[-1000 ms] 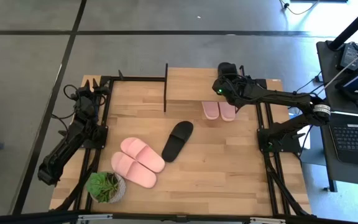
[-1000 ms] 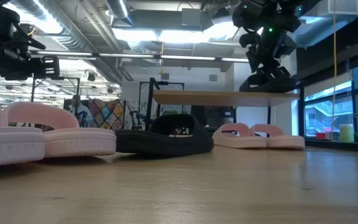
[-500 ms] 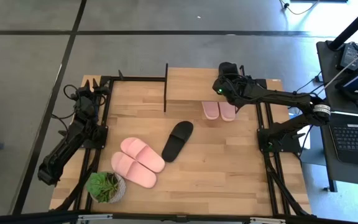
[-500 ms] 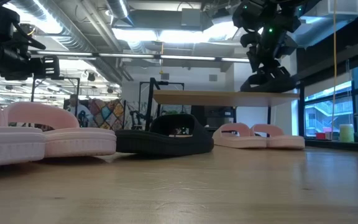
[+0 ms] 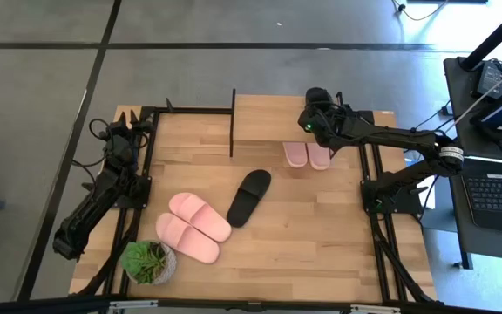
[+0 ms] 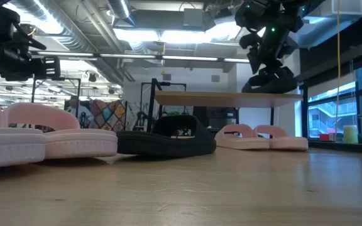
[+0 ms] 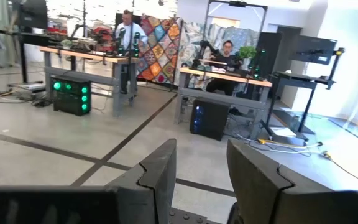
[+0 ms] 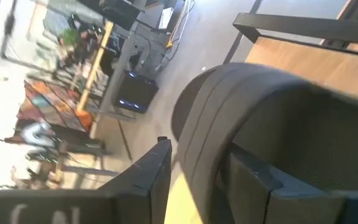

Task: Pick and place slides into the shelf
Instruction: Put the black slipper on the shelf

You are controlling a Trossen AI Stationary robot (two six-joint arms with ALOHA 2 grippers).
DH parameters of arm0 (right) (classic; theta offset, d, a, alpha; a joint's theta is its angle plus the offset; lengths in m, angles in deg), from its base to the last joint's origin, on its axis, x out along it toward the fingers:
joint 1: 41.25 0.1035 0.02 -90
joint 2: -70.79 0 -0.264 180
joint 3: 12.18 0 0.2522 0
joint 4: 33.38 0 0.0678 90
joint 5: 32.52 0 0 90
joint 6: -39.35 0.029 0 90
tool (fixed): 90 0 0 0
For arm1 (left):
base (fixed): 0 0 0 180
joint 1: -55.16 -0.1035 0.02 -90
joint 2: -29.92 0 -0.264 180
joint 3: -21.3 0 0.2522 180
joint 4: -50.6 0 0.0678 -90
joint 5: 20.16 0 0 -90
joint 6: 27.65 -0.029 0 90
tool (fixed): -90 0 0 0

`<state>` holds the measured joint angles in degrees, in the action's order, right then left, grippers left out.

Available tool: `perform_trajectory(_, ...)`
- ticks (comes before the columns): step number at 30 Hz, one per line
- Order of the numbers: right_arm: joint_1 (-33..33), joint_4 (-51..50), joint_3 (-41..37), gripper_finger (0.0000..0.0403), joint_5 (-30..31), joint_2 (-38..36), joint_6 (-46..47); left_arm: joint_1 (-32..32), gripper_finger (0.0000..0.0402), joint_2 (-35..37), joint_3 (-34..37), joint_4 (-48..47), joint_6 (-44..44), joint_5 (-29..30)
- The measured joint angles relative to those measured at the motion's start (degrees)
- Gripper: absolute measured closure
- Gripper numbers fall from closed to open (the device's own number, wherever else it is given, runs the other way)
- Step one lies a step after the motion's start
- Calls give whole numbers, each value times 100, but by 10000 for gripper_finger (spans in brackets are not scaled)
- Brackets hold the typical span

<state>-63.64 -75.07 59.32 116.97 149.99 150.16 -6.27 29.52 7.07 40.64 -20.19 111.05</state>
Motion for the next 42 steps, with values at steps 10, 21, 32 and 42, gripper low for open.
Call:
perform_trajectory(10, 11, 77, 0, 268, -27, 20, 100, 1, 267, -1, 0, 11, 8, -609)
perform_trajectory(21, 11, 73, 0, 268, -25, 15, 141, 2, 267, -2, 0, 11, -4, -624)
perform_trajectory(32, 11, -234, 0, 268, 11, 13, 743, 2, 267, -2, 0, 11, -7, -624)
perform_trajectory(42, 11, -829, 4, 268, 10, 9, 1306, 1, 267, -2, 0, 12, -7, -622)
